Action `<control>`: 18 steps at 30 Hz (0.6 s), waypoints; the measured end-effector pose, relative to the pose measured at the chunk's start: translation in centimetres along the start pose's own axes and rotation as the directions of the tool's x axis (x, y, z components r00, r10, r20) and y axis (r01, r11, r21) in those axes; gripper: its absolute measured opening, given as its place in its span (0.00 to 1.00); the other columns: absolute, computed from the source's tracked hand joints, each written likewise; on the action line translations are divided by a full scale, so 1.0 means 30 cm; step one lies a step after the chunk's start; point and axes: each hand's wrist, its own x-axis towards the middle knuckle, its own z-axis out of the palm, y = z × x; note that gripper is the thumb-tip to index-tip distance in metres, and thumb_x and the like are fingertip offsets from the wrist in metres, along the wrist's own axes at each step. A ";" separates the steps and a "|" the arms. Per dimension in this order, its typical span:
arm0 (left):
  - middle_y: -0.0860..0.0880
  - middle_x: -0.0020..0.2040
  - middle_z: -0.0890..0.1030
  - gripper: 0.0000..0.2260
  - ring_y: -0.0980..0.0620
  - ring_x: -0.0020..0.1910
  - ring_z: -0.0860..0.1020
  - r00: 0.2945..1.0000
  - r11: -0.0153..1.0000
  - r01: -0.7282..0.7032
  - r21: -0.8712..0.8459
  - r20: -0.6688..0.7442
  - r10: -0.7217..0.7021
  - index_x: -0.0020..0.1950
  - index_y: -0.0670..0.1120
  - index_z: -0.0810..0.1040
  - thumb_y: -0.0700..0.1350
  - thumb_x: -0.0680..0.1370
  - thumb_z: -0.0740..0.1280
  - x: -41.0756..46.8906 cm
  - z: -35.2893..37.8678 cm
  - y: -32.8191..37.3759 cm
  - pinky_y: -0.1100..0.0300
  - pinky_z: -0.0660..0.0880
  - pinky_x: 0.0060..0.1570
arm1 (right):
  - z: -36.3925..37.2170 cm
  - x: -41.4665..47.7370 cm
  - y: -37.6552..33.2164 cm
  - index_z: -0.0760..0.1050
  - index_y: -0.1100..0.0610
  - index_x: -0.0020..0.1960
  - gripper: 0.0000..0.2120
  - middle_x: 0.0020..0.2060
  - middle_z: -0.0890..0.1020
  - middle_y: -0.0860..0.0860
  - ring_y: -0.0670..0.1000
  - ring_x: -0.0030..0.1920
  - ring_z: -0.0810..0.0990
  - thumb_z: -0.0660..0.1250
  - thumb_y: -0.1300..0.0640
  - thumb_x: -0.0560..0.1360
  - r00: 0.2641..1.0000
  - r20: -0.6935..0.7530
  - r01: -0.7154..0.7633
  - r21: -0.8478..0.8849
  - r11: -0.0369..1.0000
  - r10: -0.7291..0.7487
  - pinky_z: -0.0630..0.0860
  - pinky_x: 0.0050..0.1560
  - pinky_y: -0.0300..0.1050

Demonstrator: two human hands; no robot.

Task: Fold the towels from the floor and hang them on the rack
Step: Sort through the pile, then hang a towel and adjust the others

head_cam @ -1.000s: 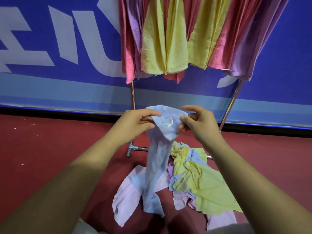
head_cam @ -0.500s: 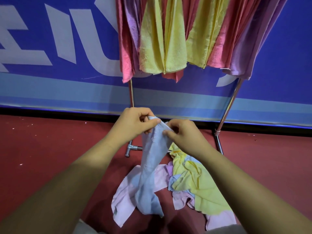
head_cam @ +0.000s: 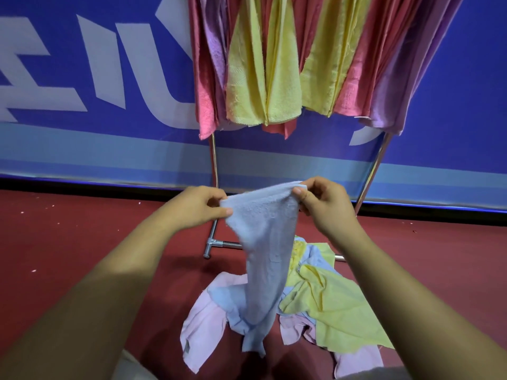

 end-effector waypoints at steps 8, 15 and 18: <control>0.47 0.41 0.85 0.04 0.57 0.37 0.78 0.938 0.903 -0.112 -0.416 -0.343 -0.042 0.43 0.49 0.84 0.47 0.72 0.77 0.008 -0.002 0.078 0.61 0.74 0.43 | -0.020 -0.017 -0.041 0.75 0.60 0.41 0.09 0.30 0.80 0.52 0.43 0.29 0.76 0.67 0.61 0.80 0.983 -0.110 -0.113 0.257 0.960 0.145 0.74 0.33 0.36; 0.49 0.38 0.81 0.05 0.57 0.37 0.75 0.892 0.863 -0.204 -0.461 -0.450 -0.030 0.44 0.49 0.83 0.42 0.72 0.76 -0.020 -0.046 0.191 0.62 0.73 0.44 | -0.090 -0.033 -0.127 0.77 0.58 0.39 0.07 0.29 0.79 0.49 0.44 0.29 0.74 0.72 0.60 0.75 0.962 -0.162 -0.139 0.410 0.902 0.222 0.72 0.39 0.43; 0.51 0.34 0.75 0.06 0.57 0.34 0.70 0.870 0.911 -0.244 -0.332 -0.490 0.055 0.44 0.53 0.82 0.43 0.73 0.76 -0.031 -0.154 0.287 0.64 0.69 0.38 | -0.142 -0.018 -0.239 0.75 0.58 0.39 0.08 0.29 0.77 0.50 0.45 0.30 0.73 0.72 0.61 0.75 0.964 -0.191 -0.094 0.402 0.911 0.184 0.72 0.39 0.41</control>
